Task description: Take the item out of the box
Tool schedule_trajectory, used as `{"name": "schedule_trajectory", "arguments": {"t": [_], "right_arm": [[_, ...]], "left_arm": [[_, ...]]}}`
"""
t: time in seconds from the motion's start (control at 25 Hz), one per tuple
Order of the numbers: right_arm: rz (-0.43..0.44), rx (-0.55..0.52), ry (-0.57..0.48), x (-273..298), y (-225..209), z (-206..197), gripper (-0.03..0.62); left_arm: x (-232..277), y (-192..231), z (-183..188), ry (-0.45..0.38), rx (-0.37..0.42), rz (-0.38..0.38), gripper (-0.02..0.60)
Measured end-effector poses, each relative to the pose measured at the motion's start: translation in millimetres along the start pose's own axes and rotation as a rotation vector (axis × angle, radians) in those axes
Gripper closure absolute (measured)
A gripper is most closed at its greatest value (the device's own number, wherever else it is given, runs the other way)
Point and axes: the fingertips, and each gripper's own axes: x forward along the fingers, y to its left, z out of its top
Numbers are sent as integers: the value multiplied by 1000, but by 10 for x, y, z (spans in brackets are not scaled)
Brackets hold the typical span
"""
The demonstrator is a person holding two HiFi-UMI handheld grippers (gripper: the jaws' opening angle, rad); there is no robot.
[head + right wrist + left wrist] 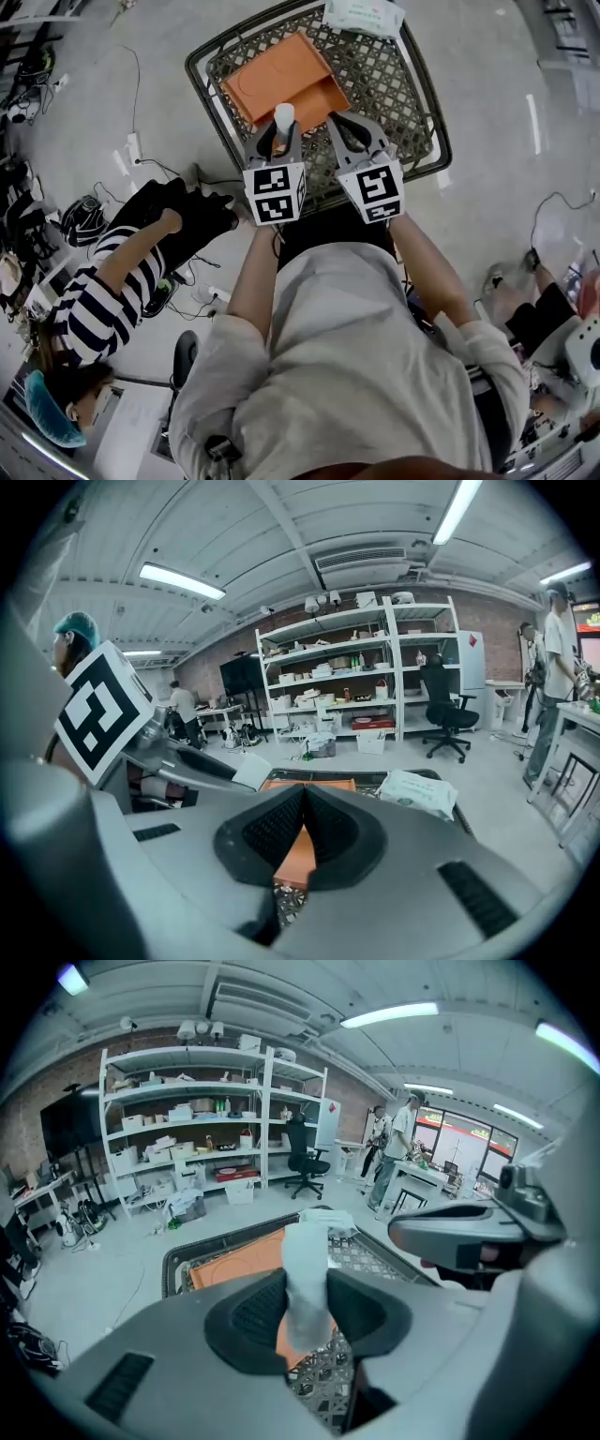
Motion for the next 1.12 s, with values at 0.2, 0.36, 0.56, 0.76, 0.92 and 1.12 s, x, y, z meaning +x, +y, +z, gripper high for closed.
{"name": "schedule_trajectory", "arguments": {"t": [0.2,0.36,0.56,0.76,0.92,1.12], "right_arm": [[5,-40,-32,-81,266,185,591],[2,-68,-76,-202,429,389,591],[-24,-95,-127,-439,605,578,591],[-54,-128,-177,-672,785,711,591],[-76,-158,-232,-906,1006,845,591],[-112,-184,-308,-1274,1273,1015,591]], "left_arm": [[-353,42,49,-78,3,9,445],[-647,49,127,-146,-10,21,445],[-1025,-9,207,-233,-12,27,445],[-1347,0,261,-302,-12,38,445],[-1677,43,270,-369,1,54,445],[-2124,-1,273,-476,20,50,445]]}}
